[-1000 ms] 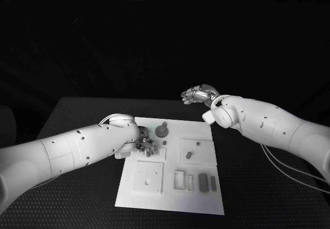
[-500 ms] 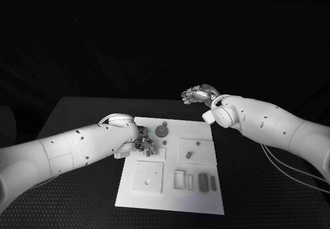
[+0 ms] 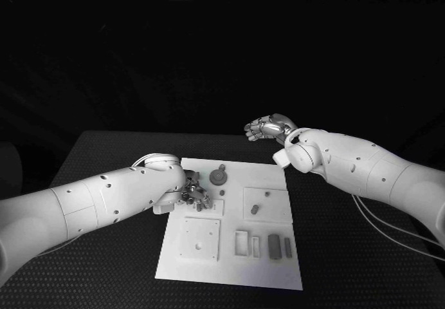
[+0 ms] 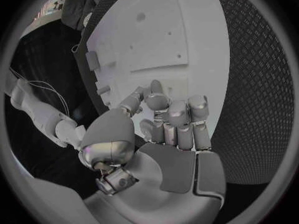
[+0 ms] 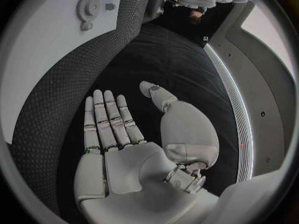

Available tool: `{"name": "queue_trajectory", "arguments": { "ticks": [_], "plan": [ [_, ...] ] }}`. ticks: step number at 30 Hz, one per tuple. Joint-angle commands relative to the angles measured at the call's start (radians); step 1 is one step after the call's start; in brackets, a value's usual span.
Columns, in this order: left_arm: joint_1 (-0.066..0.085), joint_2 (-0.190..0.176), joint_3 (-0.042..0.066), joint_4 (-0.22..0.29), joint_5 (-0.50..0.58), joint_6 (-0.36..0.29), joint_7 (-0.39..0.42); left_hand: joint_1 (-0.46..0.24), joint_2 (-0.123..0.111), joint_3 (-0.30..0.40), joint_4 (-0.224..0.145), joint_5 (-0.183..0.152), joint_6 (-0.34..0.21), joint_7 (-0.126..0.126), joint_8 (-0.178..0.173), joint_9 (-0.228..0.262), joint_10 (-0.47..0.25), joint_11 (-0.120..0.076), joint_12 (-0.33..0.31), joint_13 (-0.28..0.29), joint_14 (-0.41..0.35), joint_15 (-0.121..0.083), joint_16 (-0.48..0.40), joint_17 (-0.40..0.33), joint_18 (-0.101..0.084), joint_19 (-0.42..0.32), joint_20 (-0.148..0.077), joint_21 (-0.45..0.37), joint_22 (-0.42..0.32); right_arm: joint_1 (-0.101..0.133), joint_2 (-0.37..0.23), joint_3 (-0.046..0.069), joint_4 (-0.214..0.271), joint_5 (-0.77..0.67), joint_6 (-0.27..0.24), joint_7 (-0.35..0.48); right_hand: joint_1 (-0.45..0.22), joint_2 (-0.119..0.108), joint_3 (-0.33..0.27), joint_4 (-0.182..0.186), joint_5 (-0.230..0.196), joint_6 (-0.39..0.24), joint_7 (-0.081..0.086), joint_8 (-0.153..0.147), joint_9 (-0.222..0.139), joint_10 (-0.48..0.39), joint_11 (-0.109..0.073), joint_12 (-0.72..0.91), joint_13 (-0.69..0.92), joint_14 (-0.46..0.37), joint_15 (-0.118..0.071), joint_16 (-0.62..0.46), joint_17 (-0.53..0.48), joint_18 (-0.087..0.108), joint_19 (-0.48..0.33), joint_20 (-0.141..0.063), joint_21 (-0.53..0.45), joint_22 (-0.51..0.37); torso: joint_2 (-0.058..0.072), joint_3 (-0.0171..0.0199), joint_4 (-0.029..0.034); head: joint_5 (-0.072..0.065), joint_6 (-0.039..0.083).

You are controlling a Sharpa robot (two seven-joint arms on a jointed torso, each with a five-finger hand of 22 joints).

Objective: Assemble the parts on the task board

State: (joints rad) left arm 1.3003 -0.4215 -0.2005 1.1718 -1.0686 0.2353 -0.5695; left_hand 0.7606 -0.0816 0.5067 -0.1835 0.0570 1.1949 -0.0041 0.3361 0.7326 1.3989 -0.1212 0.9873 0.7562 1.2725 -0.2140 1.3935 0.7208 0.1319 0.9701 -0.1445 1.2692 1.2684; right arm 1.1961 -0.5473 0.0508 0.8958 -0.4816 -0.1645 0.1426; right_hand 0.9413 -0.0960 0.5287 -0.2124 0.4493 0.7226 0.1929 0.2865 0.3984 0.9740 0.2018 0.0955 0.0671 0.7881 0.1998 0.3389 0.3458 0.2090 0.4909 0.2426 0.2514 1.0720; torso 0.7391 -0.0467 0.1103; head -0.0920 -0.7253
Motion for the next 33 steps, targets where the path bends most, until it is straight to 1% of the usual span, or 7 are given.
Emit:
{"name": "queue_trajectory", "arguments": {
  "ticks": [1, 11, 21, 26, 29, 31, 33],
  "plan": [
    [0.0, 0.001, 0.003, 0.0, 0.023, -0.011, 0.001, 0.009, -0.001, 0.001, -0.005, -0.004, -0.006, 0.003, -0.006, -0.001, 0.0, 0.009, 0.002, -0.001, 0.001, 0.0, -0.007, -0.001, 0.012, -0.003, -0.117, -0.003, -0.001, -0.001, 0.002, 0.0, 0.0, -0.003, 0.016, 0.006, -0.006, 0.0, -0.002, -0.002, 0.004, 0.001, 0.033, 0.003, -0.001, 0.01, 0.0, -0.006, 0.002, -0.009, 0.0, 0.0, -0.001, -0.019, -0.008, 0.001, -0.006, 0.001, 0.0, 0.0001, -0.0002, 0.0, 0.001],
    [0.0, -0.001, 0.012, 0.0, 0.036, -0.012, 0.003, 0.013, -0.002, 0.0, -0.009, -0.004, -0.013, 0.005, -0.01, -0.002, 0.0, 0.011, 0.002, -0.002, 0.0, 0.001, -0.008, -0.001, 0.011, -0.003, -0.117, -0.004, -0.001, -0.002, 0.002, 0.0, -0.001, -0.003, 0.017, 0.006, -0.006, 0.0, -0.002, -0.002, 0.004, 0.001, 0.033, 0.004, -0.002, 0.01, 0.0, -0.007, 0.002, -0.009, 0.0, 0.0, -0.001, -0.019, -0.008, 0.001, -0.007, 0.002, -0.001, 0.0, 0.0007, 0.0, 0.001],
    [0.0, 0.001, 0.012, -0.004, 0.036, 0.002, -0.005, 0.014, -0.01, -0.003, -0.012, -0.005, -0.027, 0.01, -0.019, -0.006, 0.0, 0.015, 0.001, -0.004, -0.001, 0.004, -0.01, -0.001, 0.011, -0.003, -0.117, -0.004, -0.003, -0.002, 0.001, -0.001, 0.0, -0.002, 0.017, 0.006, -0.006, 0.0, -0.002, -0.002, 0.004, 0.001, 0.033, 0.004, -0.002, 0.011, 0.0, -0.007, 0.002, -0.009, 0.001, 0.0, -0.001, -0.019, -0.008, 0.001, -0.007, 0.002, 0.0, 0.0002, 0.0, 0.001, 0.002],
    [0.0, 0.0, 0.012, -0.006, 0.036, 0.005, -0.006, 0.015, -0.011, -0.003, -0.012, -0.005, -0.044, 0.015, -0.029, -0.011, 0.0, 0.02, 0.0, -0.005, -0.001, 0.008, -0.011, -0.001, 0.011, -0.003, -0.117, -0.005, -0.004, -0.002, 0.001, -0.001, 0.0, -0.002, 0.017, 0.005, -0.006, 0.0, -0.002, -0.002, 0.004, 0.001, 0.033, 0.004, -0.002, 0.011, 0.0, -0.007, 0.002, -0.009, 0.001, 0.0, -0.002, -0.019, -0.008, 0.001, -0.007, 0.002, 0.0, 0.0001, 0.0004, 0.001, 0.001],
    [0.0, 0.0, 0.012, -0.006, 0.036, 0.012, -0.006, 0.017, -0.013, -0.003, -0.012, -0.005, -0.066, 0.022, -0.041, -0.017, 0.001, 0.026, 0.0, -0.006, -0.001, 0.013, -0.011, -0.001, 0.011, -0.003, -0.117, -0.006, -0.004, -0.002, 0.0, -0.001, 0.0, -0.002, 0.017, 0.005, -0.006, 0.0, -0.002, -0.002, 0.004, 0.0, 0.034, 0.004, -0.002, 0.011, 0.0, -0.008, 0.002, -0.009, 0.001, 0.0, -0.002, -0.019, -0.008, 0.001, -0.007, 0.003, 0.0, 0.0004, 0.0, 0.001, 0.0],
    [0.0, 0.001, 0.012, -0.006, 0.036, 0.014, -0.006, 0.021, -0.01, -0.001, -0.013, -0.004, -0.067, 0.023, -0.042, -0.019, 0.001, 0.027, 0.0, -0.006, -0.002, 0.015, -0.011, -0.001, 0.011, -0.003, -0.117, -0.006, -0.005, -0.002, 0.0, -0.001, 0.001, -0.002, 0.018, 0.005, -0.006, 0.0, -0.002, -0.002, 0.004, 0.0, 0.034, 0.004, -0.002, 0.011, 0.0, -0.008, 0.002, -0.009, 0.001, 0.0, -0.002, -0.019, -0.008, 0.001, -0.008, 0.003, 0.0, 0.0006, 0.0, 0.001, 0.0],
    [0.0, 0.002, 0.012, -0.008, 0.036, 0.016, -0.005, 0.039, 0.004, 0.01, -0.021, 0.0, -0.068, 0.024, -0.043, -0.021, 0.001, 0.028, 0.0, -0.006, -0.001, 0.016, -0.012, 0.0, 0.012, -0.003, -0.118, -0.006, -0.005, -0.002, 0.0, -0.001, 0.001, -0.002, 0.017, 0.005, -0.006, 0.0, -0.002, -0.002, 0.004, 0.0, 0.034, 0.004, -0.002, 0.011, 0.0, -0.008, 0.002, -0.009, 0.001, 0.0, -0.002, -0.019, -0.008, 0.001, -0.008, 0.003, 0.001, 0.0005, 0.0001, 0.002, 0.0]
  ]
}}
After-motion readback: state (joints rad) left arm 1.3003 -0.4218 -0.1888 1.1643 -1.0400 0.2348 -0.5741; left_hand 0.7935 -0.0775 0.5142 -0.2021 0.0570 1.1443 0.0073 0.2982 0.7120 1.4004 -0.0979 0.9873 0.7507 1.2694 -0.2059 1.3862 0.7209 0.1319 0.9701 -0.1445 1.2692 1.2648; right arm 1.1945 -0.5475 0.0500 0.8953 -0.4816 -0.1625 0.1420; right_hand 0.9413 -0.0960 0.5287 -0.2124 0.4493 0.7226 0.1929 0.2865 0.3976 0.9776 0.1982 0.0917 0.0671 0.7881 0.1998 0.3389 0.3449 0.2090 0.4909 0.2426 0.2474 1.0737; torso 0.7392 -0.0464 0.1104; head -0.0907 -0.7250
